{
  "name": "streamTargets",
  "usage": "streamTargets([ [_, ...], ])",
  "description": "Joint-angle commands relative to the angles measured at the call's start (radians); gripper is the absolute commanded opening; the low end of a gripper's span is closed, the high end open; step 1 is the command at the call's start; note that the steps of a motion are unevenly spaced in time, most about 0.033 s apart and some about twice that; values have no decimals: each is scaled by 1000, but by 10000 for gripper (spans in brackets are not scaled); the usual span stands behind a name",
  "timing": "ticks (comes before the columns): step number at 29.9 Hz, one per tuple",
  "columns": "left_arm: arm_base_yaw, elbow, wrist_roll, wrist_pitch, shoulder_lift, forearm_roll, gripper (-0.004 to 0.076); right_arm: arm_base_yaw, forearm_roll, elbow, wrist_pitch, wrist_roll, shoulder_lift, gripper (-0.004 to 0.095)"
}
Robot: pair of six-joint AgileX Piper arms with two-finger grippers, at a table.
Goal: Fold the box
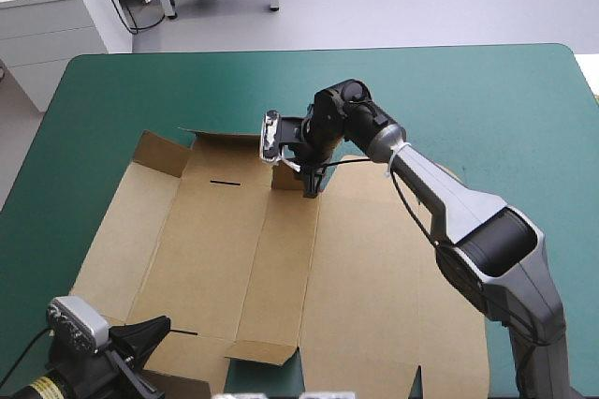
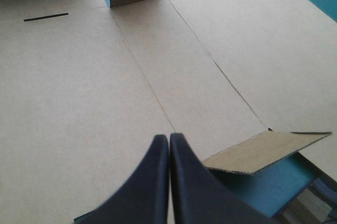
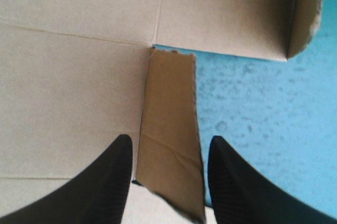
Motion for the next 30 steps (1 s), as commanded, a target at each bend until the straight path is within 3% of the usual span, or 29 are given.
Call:
streamTargets([
  [1,-4,-22,-2,-61,17,-27,-8,-27,-80,-31,-12,172,-141,377],
  [9,-4,-22,-9,-61,21,-27,-8,-181,-95,-11,136,417,-343,62],
  [12,-4,-22,-9,-61,21,-27,-8,-268,-88,56,136,480,-449,6],
  [23,-4,-22,-9,-61,21,-27,-8,-546,-73,584,134,651,-890,0],
  [30,-4,-22,-9,-61,21,-27,-8,-611,-41,1095,1,692,-1278,0],
])
